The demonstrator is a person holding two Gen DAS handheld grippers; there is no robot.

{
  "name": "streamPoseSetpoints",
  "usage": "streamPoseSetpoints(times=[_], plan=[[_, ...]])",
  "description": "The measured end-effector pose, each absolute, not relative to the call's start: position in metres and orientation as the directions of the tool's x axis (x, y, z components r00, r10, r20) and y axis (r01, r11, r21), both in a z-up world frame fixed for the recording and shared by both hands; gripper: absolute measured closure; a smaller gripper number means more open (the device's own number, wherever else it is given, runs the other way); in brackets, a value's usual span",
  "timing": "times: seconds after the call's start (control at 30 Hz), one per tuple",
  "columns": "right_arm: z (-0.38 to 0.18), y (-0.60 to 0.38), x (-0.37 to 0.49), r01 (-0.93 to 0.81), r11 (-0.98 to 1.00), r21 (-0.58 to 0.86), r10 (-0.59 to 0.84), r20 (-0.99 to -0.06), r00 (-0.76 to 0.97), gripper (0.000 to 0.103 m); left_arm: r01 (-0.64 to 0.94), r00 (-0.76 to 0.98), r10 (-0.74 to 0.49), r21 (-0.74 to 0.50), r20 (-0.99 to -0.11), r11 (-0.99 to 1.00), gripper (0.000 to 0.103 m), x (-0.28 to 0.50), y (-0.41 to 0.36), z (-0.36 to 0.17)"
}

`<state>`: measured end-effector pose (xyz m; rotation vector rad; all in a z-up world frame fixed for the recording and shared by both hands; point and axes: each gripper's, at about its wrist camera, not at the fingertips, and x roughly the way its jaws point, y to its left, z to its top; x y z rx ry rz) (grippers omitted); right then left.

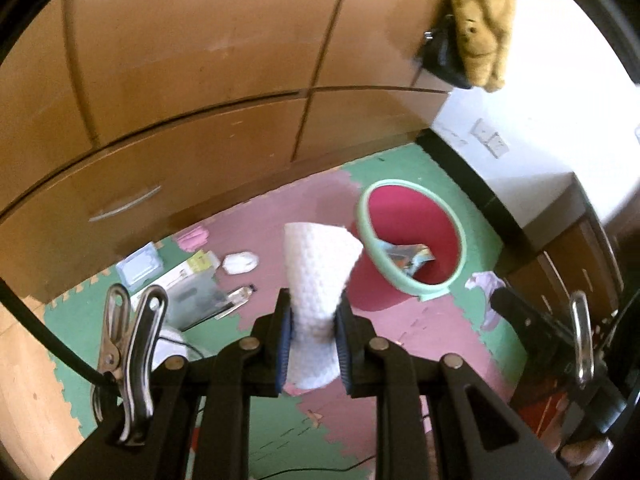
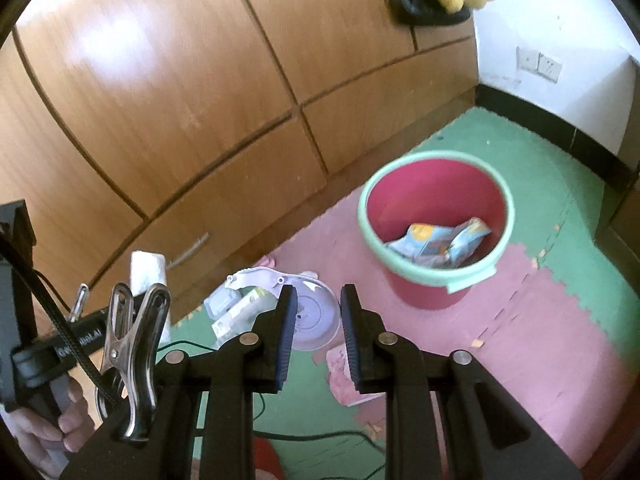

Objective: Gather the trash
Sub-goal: 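Carry the wipe sheet with the left gripper while the right gripper carries the lid over the bucket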

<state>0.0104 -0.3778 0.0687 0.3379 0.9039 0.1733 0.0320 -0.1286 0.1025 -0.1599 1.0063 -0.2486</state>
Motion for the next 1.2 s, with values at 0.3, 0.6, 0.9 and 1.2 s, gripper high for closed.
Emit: streamPoseSetpoints(times=[0.3,0.6,0.9,1.2], plan=[[0.086,-0.422,0.026,0.019,0.939,0.342,0.255,-0.734,0.629,0.080,0.215,0.520,-0.332,-0.256,-0.787,0.943,0.083,0.047,-0.183,0.105],[0.059,-0.459,0.063,0.063,0.936,0.345,0.239,-0.760,0.605,0.080,0.254,0.463,-0.394,-0.306,-0.794,0.917,0.083,0.091,-0.244,0.080],[0.015,-0.490,0.104,0.151,0.928,0.342,0.205,-0.804,0.559,0.080,0.285,0.416,-0.428,-0.332,-0.802,0.899,0.083,0.141,-0.294,0.037],[-0.028,-0.509,0.131,0.247,0.902,0.355,0.186,-0.833,0.521,0.080,0.274,0.370,-0.411,-0.325,-0.833,0.905,0.083,0.174,-0.319,-0.005]])
